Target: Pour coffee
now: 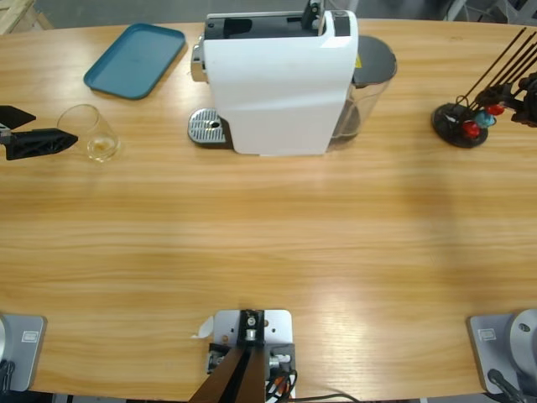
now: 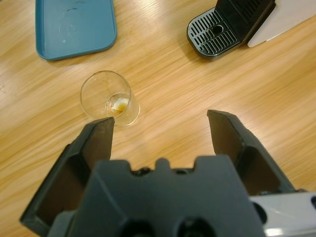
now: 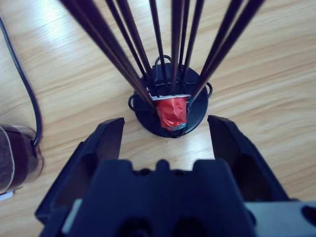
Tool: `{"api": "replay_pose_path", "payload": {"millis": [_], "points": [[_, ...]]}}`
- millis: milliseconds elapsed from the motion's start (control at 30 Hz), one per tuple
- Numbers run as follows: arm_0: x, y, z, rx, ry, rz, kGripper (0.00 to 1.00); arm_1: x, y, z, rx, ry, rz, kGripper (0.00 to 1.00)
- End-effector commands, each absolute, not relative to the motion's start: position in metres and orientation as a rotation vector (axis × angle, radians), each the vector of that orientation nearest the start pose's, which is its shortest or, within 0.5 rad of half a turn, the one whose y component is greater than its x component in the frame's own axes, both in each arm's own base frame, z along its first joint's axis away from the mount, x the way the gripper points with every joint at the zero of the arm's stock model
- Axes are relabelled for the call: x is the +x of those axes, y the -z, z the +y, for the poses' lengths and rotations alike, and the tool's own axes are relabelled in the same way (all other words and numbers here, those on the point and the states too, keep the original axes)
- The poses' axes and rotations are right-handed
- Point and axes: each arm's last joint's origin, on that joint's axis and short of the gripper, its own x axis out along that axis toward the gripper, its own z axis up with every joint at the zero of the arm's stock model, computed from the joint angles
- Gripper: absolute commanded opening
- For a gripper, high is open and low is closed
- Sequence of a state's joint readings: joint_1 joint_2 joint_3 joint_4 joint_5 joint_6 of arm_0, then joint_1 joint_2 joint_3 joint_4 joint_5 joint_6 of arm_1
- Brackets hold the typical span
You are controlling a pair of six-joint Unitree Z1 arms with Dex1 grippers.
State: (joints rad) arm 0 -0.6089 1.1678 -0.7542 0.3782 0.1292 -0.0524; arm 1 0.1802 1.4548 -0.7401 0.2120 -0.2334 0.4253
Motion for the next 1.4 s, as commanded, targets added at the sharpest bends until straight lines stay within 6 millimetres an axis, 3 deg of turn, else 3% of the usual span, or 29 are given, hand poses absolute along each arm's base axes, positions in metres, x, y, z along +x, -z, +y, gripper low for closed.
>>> {"api": "replay_pose_path", "payload": {"millis": [33,133,333,500,767,1067,1167,1400], "points": [[0.138,-0.295,-0.089,0.243,0.42,0.778,0.816,0.236,-0.242,0.022,0.22,0.294,0.937,0.752],[0.139,-0.295,-0.089,0.243,0.419,0.779,0.816,0.238,-0.242,0.021,0.224,0.3,0.937,0.751],[0.139,-0.294,-0.09,0.245,0.418,0.781,0.816,0.238,-0.241,0.021,0.225,0.293,0.943,0.632],[0.139,-0.294,-0.09,0.246,0.416,0.782,0.816,0.239,-0.241,0.021,0.221,0.285,0.947,0.616],[0.14,-0.294,-0.09,0.248,0.412,0.781,0.816,0.241,-0.238,0.022,0.217,0.28,0.961,0.5],[0.14,-0.294,-0.089,0.248,0.409,0.782,0.816,0.245,-0.237,0.023,0.209,0.27,0.968,0.489],[0.14,-0.294,-0.089,0.247,0.409,0.782,0.816,0.246,-0.236,0.023,0.205,0.269,0.968,0.384],[0.14,-0.293,-0.09,0.249,0.409,0.786,0.816,0.246,-0.238,0.023,0.197,0.266,0.955,0.384]]}}
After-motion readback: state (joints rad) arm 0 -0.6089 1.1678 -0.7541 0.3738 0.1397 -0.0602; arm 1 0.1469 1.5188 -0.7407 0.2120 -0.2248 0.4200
